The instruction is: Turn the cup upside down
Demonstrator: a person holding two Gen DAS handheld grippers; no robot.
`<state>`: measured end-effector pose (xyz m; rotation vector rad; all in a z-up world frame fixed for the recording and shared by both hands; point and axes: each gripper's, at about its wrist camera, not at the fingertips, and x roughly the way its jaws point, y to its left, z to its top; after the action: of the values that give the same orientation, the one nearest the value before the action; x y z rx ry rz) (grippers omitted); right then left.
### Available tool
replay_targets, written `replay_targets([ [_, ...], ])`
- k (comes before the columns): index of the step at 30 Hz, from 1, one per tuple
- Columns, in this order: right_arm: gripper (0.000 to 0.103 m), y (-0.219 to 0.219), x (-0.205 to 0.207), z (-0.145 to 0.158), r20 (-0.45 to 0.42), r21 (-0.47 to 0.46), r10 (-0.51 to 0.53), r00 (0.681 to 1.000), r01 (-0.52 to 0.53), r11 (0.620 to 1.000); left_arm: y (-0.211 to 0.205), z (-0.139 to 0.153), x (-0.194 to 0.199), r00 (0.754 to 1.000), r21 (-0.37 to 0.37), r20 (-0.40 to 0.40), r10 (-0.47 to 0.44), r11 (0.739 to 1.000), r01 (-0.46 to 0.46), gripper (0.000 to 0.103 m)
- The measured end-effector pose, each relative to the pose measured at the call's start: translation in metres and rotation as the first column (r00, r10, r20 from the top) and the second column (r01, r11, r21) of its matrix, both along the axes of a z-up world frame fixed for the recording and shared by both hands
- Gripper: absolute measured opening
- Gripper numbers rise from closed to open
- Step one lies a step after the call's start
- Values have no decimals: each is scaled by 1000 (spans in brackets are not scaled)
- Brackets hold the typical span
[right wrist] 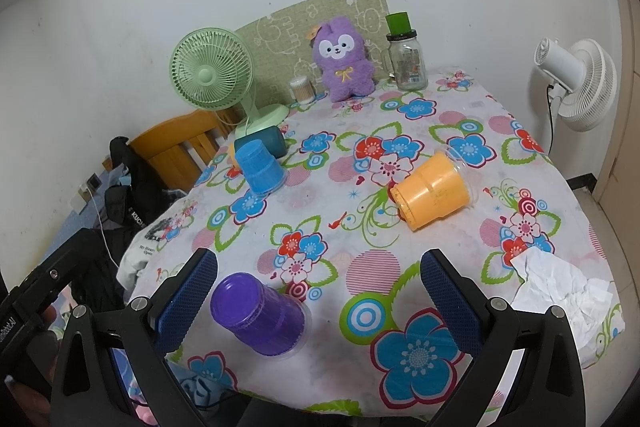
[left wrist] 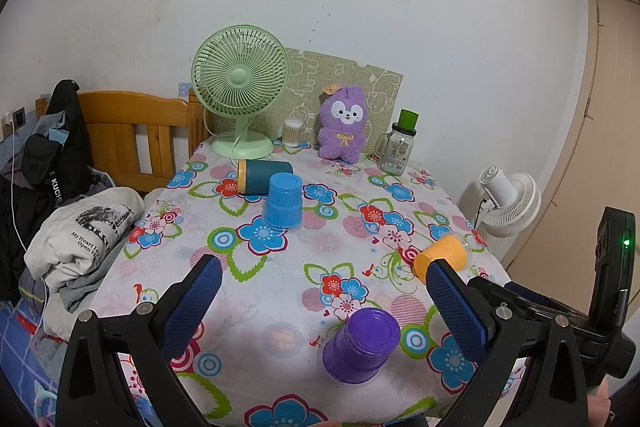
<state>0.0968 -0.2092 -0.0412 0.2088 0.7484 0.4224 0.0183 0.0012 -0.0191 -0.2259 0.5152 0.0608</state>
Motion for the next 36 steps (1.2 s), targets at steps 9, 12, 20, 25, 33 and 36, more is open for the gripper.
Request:
replay_targets([
  [9, 102, -1, 3, -8, -19, -2, -5, 1000, 5, 1000, -3, -5, -1, 1000, -4, -7, -7, 1000, 7, 103],
  [12, 102, -1, 9, -12, -37, -5, -11, 999, 11, 1000, -2, -10, 3, 1000, -6, -21, -10, 1000, 9, 103],
  [20, 102, -6, 44, -41, -114, -27, -71, 991, 69, 997, 1, -26, 31, 997, -9, -78, -30, 1000, 29, 103],
  [25, 102, -21, 82, -63, -184, -23, -161, 970, 159, 987, 2, -36, 71, 989, 8, -128, -67, 998, 68, 103],
  [33, 102, -33, 138, -94, -289, -16, -249, 924, 256, 967, -5, -46, 130, 972, -15, -174, -158, 987, 158, 103],
  [36, 102, -33, 151, -96, -295, -34, -264, 918, 266, 963, -7, -47, 142, 970, -17, -175, -170, 985, 169, 103],
])
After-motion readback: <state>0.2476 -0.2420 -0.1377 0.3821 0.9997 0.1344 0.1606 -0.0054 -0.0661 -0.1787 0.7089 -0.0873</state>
